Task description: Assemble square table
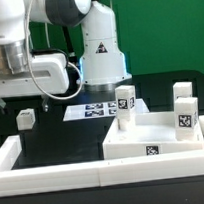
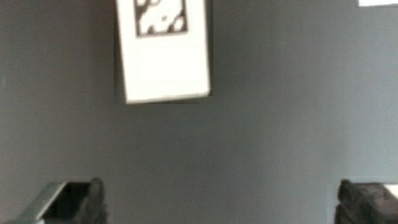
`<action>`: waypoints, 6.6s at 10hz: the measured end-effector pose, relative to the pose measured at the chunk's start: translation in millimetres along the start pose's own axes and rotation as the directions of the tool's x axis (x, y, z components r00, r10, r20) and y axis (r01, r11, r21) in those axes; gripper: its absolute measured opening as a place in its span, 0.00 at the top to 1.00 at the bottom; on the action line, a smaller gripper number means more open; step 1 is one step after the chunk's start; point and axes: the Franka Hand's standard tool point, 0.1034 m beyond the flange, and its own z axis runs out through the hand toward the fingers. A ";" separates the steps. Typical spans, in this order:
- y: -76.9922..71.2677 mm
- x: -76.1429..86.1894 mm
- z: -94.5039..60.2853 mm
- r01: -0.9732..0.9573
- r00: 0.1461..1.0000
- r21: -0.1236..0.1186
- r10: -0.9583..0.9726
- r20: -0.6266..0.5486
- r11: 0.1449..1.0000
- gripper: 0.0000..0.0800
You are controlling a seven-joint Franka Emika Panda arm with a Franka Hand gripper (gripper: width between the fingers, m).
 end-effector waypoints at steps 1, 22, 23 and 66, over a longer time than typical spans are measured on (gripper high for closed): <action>-1.0 -2.1 0.6 -0.003 0.999 0.015 0.002 0.046 1.000 0.19; 24.2 -43.5 53.6 0.130 0.852 -0.004 -0.109 0.512 0.992 0.19; 25.0 -44.2 55.0 0.129 0.853 -0.005 -0.108 0.511 0.992 0.34; -117.7 82.5 -122.0 -0.137 0.702 0.031 0.119 -0.702 0.990 0.64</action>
Offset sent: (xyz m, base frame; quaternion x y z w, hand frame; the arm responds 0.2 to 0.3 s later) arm 0.0000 0.0000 0.0000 0.0000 -0.1296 0.0000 0.9916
